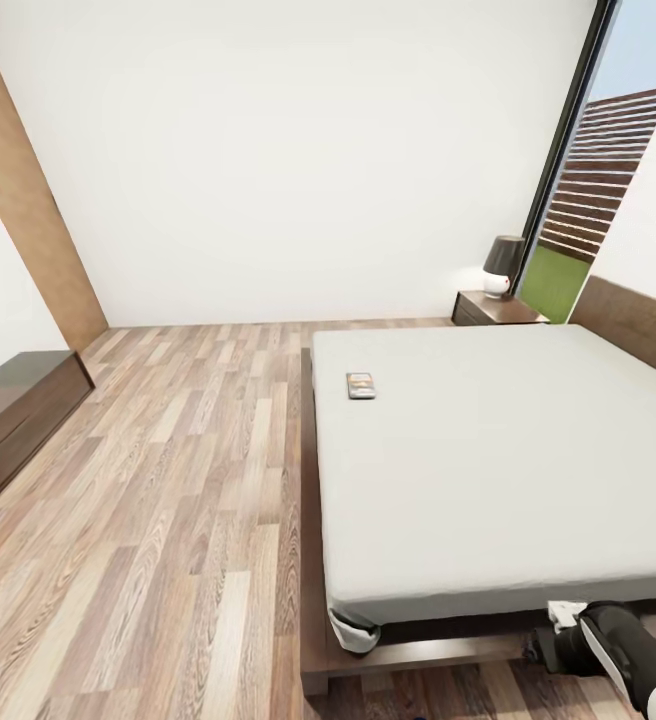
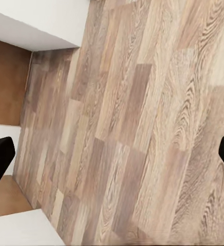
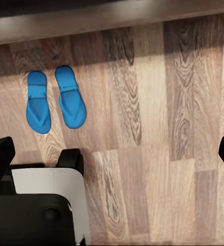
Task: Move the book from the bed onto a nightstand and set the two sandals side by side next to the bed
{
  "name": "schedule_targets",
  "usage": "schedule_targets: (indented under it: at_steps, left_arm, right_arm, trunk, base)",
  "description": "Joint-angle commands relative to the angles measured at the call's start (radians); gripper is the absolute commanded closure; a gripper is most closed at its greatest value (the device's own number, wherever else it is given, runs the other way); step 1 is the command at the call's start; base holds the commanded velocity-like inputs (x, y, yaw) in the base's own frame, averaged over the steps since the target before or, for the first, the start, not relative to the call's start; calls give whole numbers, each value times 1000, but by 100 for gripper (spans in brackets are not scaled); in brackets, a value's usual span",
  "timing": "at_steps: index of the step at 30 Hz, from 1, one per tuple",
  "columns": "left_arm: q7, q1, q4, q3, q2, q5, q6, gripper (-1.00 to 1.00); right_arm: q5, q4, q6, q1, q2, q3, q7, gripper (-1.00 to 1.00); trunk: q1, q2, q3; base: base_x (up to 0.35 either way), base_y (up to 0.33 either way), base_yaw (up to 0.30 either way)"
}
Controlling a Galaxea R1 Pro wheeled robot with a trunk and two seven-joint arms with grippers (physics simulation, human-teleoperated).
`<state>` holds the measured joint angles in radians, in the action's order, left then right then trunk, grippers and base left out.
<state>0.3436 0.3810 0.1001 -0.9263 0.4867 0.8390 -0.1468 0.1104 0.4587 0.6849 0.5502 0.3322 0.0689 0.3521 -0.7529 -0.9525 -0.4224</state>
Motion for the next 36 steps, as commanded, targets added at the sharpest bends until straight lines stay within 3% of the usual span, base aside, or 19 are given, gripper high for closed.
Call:
schedule_targets:
  at_steps: [1, 5, 6, 9, 10, 13, 18, 19, 23, 28, 29, 30, 31, 36]
  left_arm:
    - [-5, -10, -3, -8, -1, 10, -11, -100]
    - [-44, -62, -7, -8, -22, 9, -41, -100]
    - [-44, -62, -7, -8, -22, 9, -41, -100]
    - [-79, -91, -10, -8, -47, 9, -62, -100]
    - [-79, -91, -10, -8, -47, 9, -62, -100]
    - [-116, -123, -16, -8, -81, 8, -77, -100]
    - [-151, -170, -22, -9, -132, 7, -100, -100]
    - [-151, -170, -22, -9, -132, 7, -100, -100]
    - [-167, -222, -24, -9, -172, 7, -125, -100]
    - [-185, -265, -25, -9, -251, 8, -143, -100]
    - [-185, -265, -25, -9, -251, 8, -143, -100]
    - [-189, -274, -25, -9, -279, 8, -146, -100]
    - [-190, -277, -25, -9, -290, 8, -147, -100]
    - [-194, -286, -25, -9, -312, 8, -149, -100]
  right_arm:
    - [10, -18, -7, 0, -1, 7, 7, -100]
    - [9, -140, -126, 0, -11, 6, 0, -100]
    - [9, -140, -126, 0, -11, 6, 0, -100]
    - [7, -263, -252, 0, -18, 7, -24, -100]
    - [7, -263, -252, 0, -18, 7, -24, -100]
    - [6, -377, -375, -2, -21, 7, -59, -100]
    - [0, -458, -516, -83, -29, 8, -94, -100]
    - [0, -458, -516, -83, -29, 8, -94, -100]
    - [-2, -481, -562, -147, -42, 9, -104, -100]
    - [-4, -492, -585, -194, -56, 10, -109, -100]
    - [-4, -492, -585, -194, -56, 10, -109, -100]
    - [-4, -493, -590, -215, -63, 10, -110, -100]
    - [-4, -494, -595, -225, -66, 10, -110, -100]
    - [-4, -496, -640, -249, -73, 11, -111, -100]
  trunk:
    - [4, 6, 2]
    - [19, 34, 15]
    - [23, 41, 18]
    - [35, 62, 27]
    - [38, 69, 30]
    - [50, 90, 40]
    - [69, 125, 55]
    - [73, 132, 59]
    - [88, 160, 71]
    - [107, 195, 87]
    - [111, 202, 90]
    - [115, 209, 93]
    - [119, 216, 96]
    - [138, 251, 112]
  base:
    - [0, 0, 0]
    - [0, 0, 0]
    - [0, 0, 0]
    - [0, 0, 0]
    - [0, 0, 0]
    - [0, 0, 0]
    - [0, 0, 0]
    - [0, 0, 0]
    - [0, 0, 0]
    - [0, 0, 0]
    - [0, 0, 0]
    - [0, 0, 0]
    - [0, 0, 0]
    - [0, 0, 0]
